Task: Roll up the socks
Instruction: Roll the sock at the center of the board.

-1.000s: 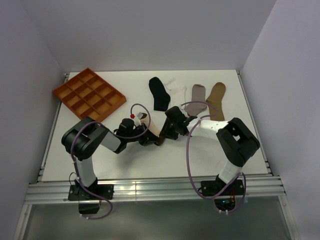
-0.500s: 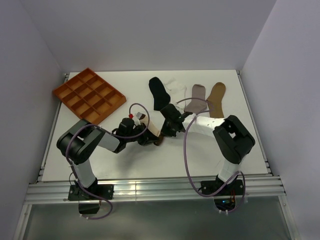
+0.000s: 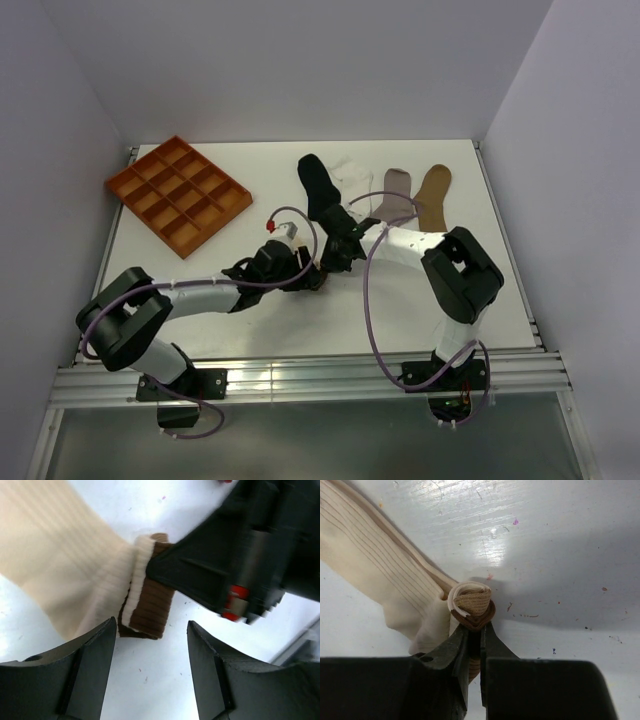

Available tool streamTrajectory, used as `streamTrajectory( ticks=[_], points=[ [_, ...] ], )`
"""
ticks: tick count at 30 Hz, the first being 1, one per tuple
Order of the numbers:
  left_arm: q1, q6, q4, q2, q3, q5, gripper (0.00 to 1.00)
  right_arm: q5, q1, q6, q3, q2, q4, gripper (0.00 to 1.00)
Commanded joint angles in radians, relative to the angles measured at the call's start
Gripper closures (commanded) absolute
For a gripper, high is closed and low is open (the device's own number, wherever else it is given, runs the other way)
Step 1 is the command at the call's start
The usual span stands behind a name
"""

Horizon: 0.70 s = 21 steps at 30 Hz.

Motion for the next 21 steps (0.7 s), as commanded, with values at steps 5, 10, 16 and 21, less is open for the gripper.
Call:
streamTrajectory(
  ticks=[5,10,16,21],
  points=[
    [-0.147,0.249,-0.032,-0.009,0.076,-0.306,0.37,0.038,0.000,-0.035,0.031,0.042,-0.091,1.00],
    [-0.203,0.326,0.002,0.046,0.102,-0.370,0.38,0.032,0.000,-0.039,0.039,0.047,-0.100,1.00],
    [-0.262,0.394,0.028,0.095,0.133,-0.468,0.39,0.010,0.000,-0.039,0.037,0.054,-0.092,1.00],
    [-0.302,0.449,0.052,0.127,0.153,-0.517,0.40,0.002,0.000,-0.042,0.042,0.056,-0.095,1.00]
  ],
)
